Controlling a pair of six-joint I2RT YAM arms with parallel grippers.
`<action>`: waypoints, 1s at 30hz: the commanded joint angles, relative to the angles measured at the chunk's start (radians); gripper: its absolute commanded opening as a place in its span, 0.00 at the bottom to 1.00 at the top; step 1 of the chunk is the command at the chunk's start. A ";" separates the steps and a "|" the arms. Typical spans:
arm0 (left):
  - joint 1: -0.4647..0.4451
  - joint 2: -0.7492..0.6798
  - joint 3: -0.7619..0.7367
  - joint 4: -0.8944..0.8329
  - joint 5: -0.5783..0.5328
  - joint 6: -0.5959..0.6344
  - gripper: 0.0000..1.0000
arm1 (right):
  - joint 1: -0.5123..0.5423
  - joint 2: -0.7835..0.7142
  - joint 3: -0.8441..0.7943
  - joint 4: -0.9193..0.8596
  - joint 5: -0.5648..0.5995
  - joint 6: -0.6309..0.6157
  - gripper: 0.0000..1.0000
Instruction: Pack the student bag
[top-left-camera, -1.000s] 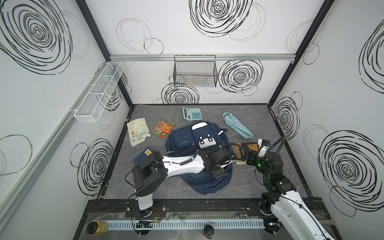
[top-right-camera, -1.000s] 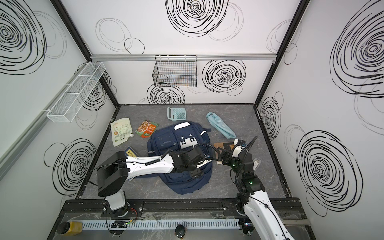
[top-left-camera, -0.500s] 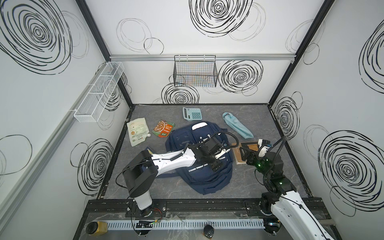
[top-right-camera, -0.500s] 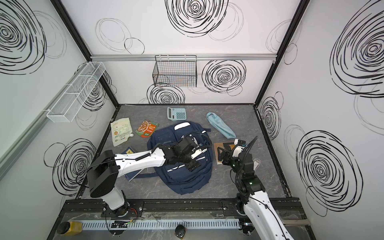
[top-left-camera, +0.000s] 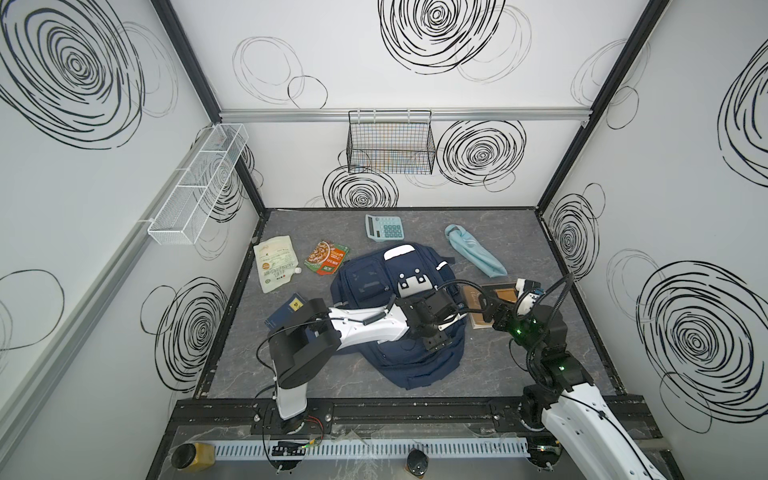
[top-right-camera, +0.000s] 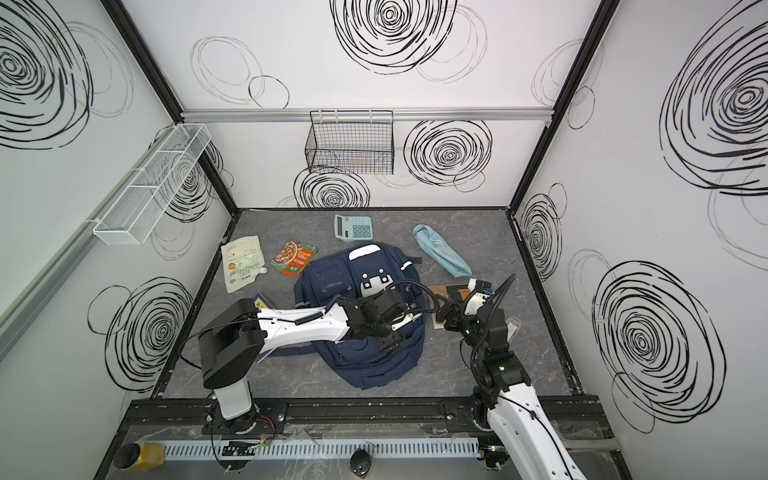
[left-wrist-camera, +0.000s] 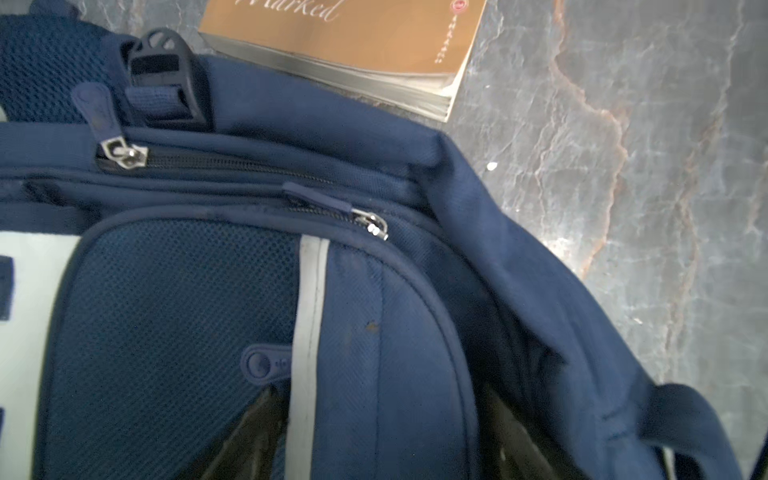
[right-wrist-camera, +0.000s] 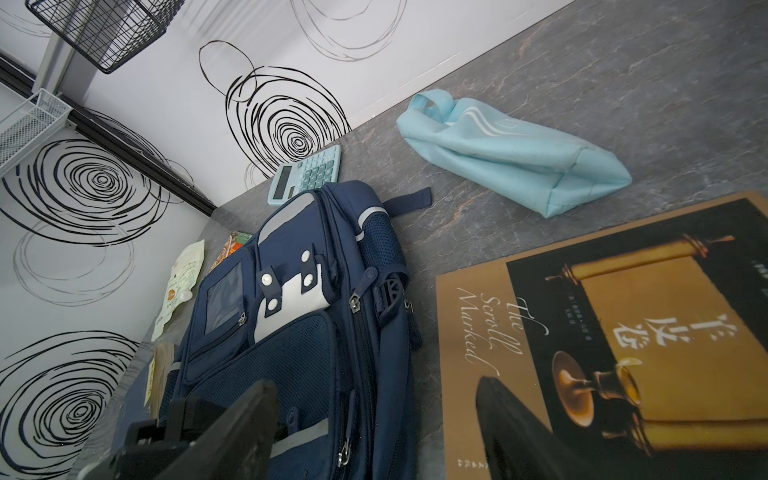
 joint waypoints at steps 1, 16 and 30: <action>-0.005 0.022 0.037 -0.019 -0.102 0.022 0.69 | 0.009 -0.011 -0.009 0.030 0.010 0.000 0.80; 0.005 -0.159 0.024 0.028 -0.114 0.088 0.00 | 0.014 0.002 0.066 0.019 0.019 -0.013 0.79; 0.095 -0.554 -0.217 0.275 0.001 0.247 0.00 | 0.013 0.107 0.165 0.195 -0.248 -0.177 0.67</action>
